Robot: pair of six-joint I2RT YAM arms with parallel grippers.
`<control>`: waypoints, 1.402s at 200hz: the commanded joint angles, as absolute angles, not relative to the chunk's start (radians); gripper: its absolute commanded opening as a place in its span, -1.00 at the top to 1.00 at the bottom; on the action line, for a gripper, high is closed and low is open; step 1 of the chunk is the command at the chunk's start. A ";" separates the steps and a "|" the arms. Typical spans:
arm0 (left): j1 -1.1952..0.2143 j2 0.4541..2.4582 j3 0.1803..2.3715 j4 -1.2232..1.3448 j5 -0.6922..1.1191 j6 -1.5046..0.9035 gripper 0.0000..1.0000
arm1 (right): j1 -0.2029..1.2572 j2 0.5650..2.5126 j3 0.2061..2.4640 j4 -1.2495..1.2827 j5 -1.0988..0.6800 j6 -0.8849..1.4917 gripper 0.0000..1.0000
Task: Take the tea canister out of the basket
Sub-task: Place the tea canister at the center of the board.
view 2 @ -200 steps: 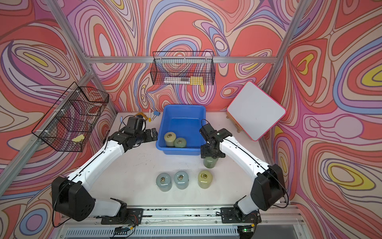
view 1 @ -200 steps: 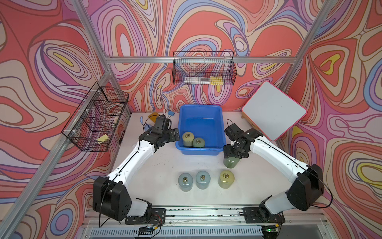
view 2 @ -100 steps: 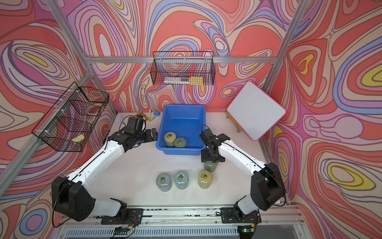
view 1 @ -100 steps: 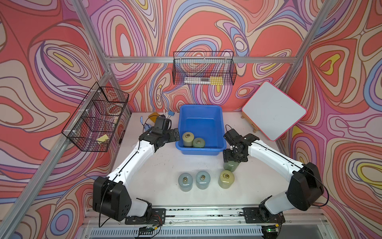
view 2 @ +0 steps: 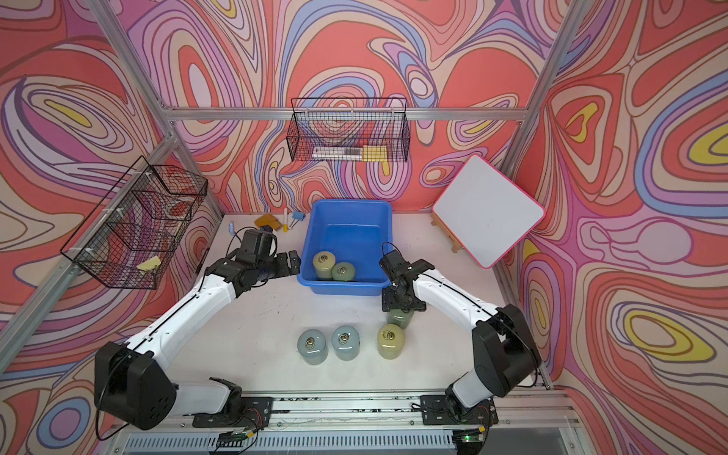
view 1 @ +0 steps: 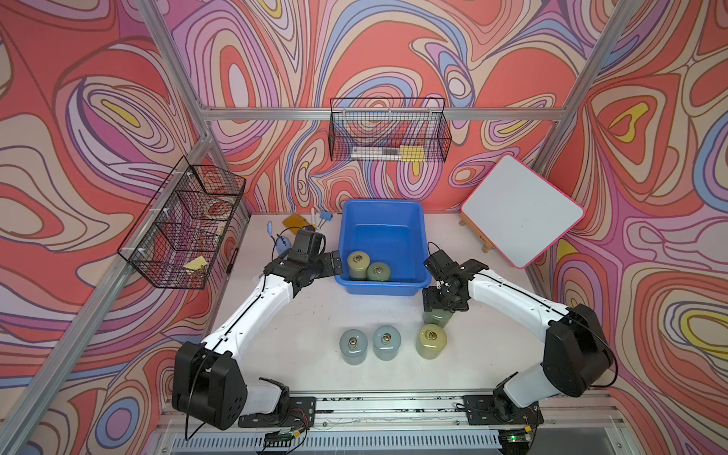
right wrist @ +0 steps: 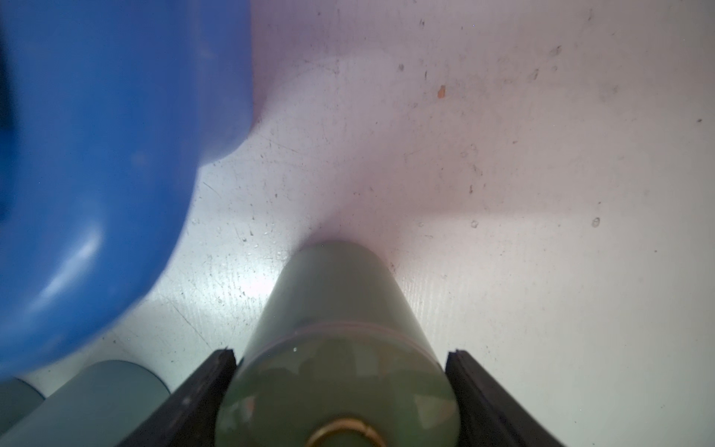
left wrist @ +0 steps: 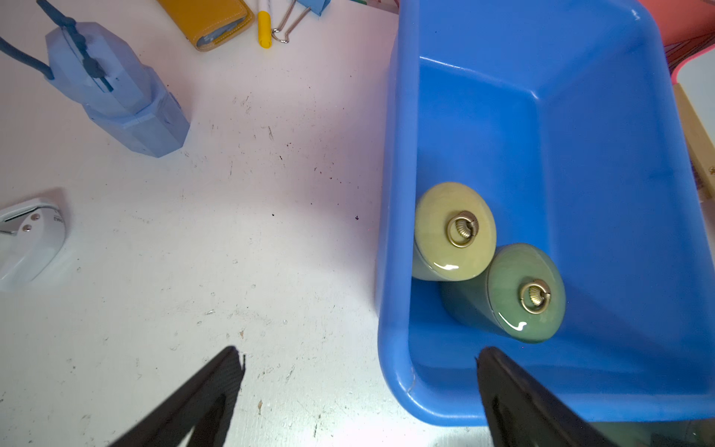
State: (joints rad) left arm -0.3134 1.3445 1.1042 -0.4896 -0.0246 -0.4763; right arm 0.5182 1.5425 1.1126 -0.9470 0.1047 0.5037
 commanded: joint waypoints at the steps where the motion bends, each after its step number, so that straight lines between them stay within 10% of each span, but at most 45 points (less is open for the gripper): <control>1: -0.306 1.307 1.091 -0.446 -0.019 -0.486 -0.98 | 0.521 1.550 1.111 -0.910 0.106 0.518 -0.35; 115: -0.305 1.315 1.074 -0.426 -0.024 -0.480 -0.98 | 0.520 1.566 1.111 -0.914 0.099 0.518 -0.96; 280: -0.306 1.212 0.873 -0.163 0.073 -0.453 -0.98 | 0.529 1.488 1.453 -1.069 -0.003 0.354 -0.88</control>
